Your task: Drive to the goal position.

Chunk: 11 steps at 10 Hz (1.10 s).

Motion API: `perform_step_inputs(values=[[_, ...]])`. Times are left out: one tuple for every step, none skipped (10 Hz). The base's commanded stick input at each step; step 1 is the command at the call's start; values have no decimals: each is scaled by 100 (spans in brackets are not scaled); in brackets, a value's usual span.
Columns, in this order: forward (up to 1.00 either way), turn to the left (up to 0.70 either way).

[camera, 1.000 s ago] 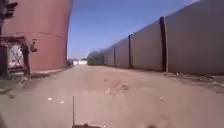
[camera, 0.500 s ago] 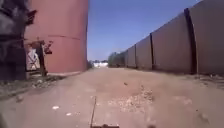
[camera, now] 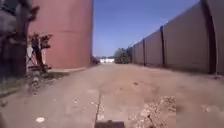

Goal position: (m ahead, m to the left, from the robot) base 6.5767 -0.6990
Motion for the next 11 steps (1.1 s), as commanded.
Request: perform_step_inputs(values=[[85, 0], [85, 0], [85, 0], [85, 0], [85, 0], [85, 0], [85, 0], [85, 0], [85, 0], [85, 0], [85, 0]])
